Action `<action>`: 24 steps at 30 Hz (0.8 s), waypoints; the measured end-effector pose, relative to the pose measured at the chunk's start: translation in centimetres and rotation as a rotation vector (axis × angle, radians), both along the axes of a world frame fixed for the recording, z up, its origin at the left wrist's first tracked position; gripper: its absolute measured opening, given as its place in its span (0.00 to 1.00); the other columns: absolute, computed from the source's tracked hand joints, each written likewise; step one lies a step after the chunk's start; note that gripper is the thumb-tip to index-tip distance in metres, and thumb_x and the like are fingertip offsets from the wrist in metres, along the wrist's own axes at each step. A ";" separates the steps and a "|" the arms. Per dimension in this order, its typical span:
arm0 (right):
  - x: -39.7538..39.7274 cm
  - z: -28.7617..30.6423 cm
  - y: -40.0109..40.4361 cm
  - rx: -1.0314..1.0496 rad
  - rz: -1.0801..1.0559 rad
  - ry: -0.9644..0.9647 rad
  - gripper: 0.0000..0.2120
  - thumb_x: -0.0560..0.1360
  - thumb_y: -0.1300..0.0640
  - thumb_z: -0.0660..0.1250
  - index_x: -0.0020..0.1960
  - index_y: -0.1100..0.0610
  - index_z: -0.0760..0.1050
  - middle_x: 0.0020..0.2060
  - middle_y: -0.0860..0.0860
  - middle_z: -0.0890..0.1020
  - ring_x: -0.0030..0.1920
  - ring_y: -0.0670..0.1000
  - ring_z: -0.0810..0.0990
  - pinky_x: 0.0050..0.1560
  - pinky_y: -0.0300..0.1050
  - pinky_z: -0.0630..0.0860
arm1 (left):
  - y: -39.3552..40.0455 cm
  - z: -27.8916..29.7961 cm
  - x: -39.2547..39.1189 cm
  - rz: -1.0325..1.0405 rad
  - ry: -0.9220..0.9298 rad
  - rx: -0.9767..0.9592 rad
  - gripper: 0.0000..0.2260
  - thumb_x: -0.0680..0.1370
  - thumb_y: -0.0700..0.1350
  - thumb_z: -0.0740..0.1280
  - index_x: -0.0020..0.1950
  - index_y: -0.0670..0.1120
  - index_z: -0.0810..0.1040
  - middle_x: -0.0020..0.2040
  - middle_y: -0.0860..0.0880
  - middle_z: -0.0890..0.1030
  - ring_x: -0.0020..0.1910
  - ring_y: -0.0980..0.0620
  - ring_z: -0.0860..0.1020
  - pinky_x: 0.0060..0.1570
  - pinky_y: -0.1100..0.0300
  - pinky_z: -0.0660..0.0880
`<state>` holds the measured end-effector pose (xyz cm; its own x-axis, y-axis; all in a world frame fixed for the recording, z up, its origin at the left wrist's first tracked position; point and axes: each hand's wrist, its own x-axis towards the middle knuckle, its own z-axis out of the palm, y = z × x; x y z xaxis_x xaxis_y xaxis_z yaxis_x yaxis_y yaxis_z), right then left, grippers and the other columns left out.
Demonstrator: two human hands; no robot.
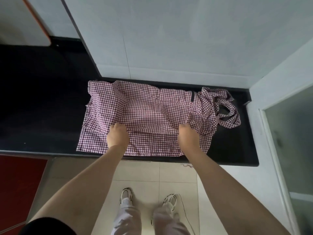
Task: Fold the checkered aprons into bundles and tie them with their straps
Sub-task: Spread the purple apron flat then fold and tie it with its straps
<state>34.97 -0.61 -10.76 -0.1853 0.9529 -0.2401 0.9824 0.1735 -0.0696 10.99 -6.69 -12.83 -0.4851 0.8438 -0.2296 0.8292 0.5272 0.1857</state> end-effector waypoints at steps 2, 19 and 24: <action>0.0 1.0 1.5 0.004 -0.208 0.212 0.05 0.79 0.62 0.63 0.53 0.59 0.77 0.49 0.55 0.81 0.48 0.55 0.80 0.44 0.46 0.73 | 1.4 1.0 -0.3 0.083 -0.142 0.138 0.11 0.81 0.38 0.58 0.53 0.40 0.79 0.54 0.44 0.79 0.50 0.46 0.75 0.42 0.54 0.72; 0.1 5.2 -3.5 -0.453 -0.131 -0.102 0.09 0.81 0.56 0.61 0.54 0.60 0.77 0.50 0.54 0.79 0.50 0.53 0.78 0.58 0.47 0.74 | -2.6 6.4 -1.6 -0.375 -0.039 -0.594 0.26 0.81 0.62 0.56 0.65 0.44 0.78 0.64 0.46 0.79 0.64 0.44 0.76 0.65 0.48 0.72; -1.6 3.7 -3.6 -0.318 -0.123 -0.054 0.14 0.82 0.51 0.61 0.62 0.59 0.75 0.60 0.54 0.79 0.59 0.56 0.78 0.62 0.49 0.74 | -3.4 4.1 0.0 -0.344 0.015 -0.340 0.15 0.82 0.48 0.59 0.64 0.45 0.78 0.62 0.45 0.77 0.58 0.47 0.76 0.54 0.51 0.77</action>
<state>33.34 -4.25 -7.03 -0.0523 0.8434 -0.5348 0.9984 0.0315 -0.0480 11.02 -10.09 -8.73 -0.1961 0.8340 -0.5157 0.9674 0.2505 0.0372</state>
